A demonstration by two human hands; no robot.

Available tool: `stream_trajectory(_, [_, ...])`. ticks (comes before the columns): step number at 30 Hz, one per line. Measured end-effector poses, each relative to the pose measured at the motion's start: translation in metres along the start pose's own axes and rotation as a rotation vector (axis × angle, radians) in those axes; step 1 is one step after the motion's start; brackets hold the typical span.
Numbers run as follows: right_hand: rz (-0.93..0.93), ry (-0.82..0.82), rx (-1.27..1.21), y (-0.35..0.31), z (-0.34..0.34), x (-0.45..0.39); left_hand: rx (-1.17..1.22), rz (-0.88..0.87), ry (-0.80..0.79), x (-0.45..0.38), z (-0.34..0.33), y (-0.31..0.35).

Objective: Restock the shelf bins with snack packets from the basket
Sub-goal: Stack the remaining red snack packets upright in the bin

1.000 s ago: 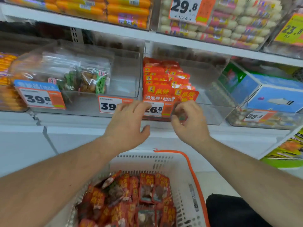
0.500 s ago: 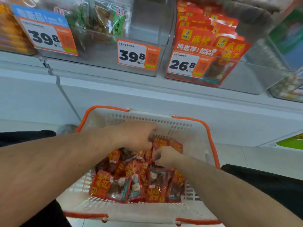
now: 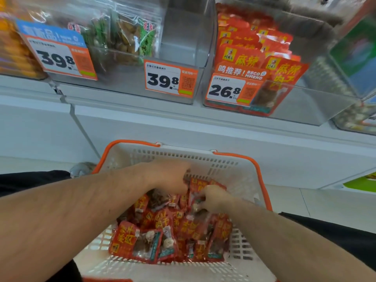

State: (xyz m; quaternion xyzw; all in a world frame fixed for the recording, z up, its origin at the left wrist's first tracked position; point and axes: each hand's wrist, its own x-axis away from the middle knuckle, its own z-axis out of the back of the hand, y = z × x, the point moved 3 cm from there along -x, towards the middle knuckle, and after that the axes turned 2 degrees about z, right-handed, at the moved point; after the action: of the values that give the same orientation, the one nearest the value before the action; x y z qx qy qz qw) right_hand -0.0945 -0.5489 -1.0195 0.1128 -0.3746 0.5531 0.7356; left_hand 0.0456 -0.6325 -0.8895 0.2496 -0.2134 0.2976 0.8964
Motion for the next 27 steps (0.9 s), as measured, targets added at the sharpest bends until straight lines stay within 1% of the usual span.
stream_trajectory(3, [0.021,0.168,-0.282,0.000,0.054,0.023,0.071,0.084,0.039,0.003,0.007,-0.013])
stream_trajectory(5, [0.049,0.228,-0.504,0.002,0.079,0.039,0.161,0.152,0.085,0.005,0.013,-0.022])
stream_trajectory(7, [0.071,0.255,-0.705,0.003,0.096,0.054,0.309,0.234,0.158,0.008,0.018,-0.032])
stream_trajectory(9, [0.066,0.240,-0.887,0.003,0.105,0.066,0.549,0.265,0.244,0.010,0.022,-0.037])
stream_trajectory(12, [0.078,0.194,-1.067,0.002,0.111,0.078,0.916,0.173,0.347,0.013,0.027,-0.031])
stream_trajectory(14, [0.094,0.213,-1.160,0.000,0.115,0.085,1.097,0.113,0.412,0.019,0.030,-0.021])
stream_trajectory(15, [0.108,0.226,-1.219,-0.003,0.116,0.089,1.160,0.095,0.424,0.022,0.031,-0.016])
stream_trajectory(17, [0.147,0.221,-1.304,-0.012,0.119,0.099,1.192,0.059,0.432,0.031,0.033,-0.003])
stream_trajectory(19, [0.187,0.204,-1.345,-0.022,0.120,0.108,1.161,0.014,0.455,0.037,0.035,0.011])
stream_trajectory(21, [0.220,0.194,-1.348,-0.031,0.124,0.122,1.141,-0.021,0.534,0.042,0.042,0.021])
stream_trajectory(23, [0.231,0.229,-1.211,-0.036,0.133,0.138,1.096,-0.034,0.620,0.042,0.054,0.025])
stream_trajectory(25, [0.219,0.394,-0.939,-0.035,0.153,0.154,1.028,-0.053,0.684,0.043,0.071,0.028])
stream_trajectory(26, [0.223,0.506,-0.858,-0.032,0.167,0.161,0.987,-0.061,0.716,0.043,0.080,0.030])
stream_trajectory(27, [0.243,0.613,-0.839,-0.030,0.181,0.170,0.940,-0.073,0.749,0.043,0.089,0.033])
